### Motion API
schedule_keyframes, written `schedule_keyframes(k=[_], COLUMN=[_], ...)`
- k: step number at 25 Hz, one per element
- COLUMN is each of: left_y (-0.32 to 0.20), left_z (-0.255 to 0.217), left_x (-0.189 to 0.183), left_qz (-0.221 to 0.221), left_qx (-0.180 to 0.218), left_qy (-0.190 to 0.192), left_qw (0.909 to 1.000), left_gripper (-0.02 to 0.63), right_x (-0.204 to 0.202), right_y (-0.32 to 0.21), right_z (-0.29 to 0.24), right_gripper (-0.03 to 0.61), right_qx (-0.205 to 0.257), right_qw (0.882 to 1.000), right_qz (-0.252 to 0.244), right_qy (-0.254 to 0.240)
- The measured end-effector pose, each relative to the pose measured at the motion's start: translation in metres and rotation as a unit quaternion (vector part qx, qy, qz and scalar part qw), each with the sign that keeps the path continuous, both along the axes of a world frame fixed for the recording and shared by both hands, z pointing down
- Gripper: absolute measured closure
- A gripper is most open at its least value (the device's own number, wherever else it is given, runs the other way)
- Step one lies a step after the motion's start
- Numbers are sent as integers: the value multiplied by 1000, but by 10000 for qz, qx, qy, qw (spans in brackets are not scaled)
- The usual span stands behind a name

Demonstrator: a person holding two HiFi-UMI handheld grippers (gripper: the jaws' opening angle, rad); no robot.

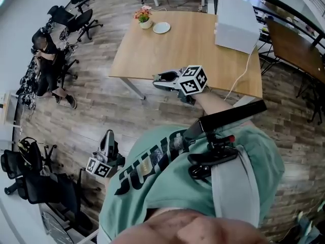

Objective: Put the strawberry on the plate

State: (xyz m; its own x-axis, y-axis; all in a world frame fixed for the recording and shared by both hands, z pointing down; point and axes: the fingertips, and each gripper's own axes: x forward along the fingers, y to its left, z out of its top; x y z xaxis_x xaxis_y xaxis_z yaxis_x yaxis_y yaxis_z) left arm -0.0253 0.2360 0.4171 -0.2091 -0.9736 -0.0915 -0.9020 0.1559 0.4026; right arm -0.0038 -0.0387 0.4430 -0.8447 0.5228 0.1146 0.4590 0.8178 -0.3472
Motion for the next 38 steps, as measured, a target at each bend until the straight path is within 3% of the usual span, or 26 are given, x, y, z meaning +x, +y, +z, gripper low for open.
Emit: schedule_keyframes(k=[12,17,27,33,38], left_y=[-60,-56,-4,-9,-33], left_z=[13,21,10,21,28], left_x=[-58,-112,-264,-323,-345], left_qz=[216,558,1075,1520,1887], left_qx=[-206,-39,82,63,119], left_qy=[189,213,63,221,321], left_qw=[9994,9982,9941,9881,9814], left_gripper=[612,612,612,612,612], right_x=[-53,-94,-197,-232,-234], right_y=[-48,-43,5,5,-5], right_z=[20,26,3,-2,3], right_gripper=[425,425,425,425,425], right_qx=[-59,39,241,304,398], right_qw=[9998,9990,9942,9881,9825], right_qz=[24,355,1009,1463,1735], right_qy=[174,286,276,370,542])
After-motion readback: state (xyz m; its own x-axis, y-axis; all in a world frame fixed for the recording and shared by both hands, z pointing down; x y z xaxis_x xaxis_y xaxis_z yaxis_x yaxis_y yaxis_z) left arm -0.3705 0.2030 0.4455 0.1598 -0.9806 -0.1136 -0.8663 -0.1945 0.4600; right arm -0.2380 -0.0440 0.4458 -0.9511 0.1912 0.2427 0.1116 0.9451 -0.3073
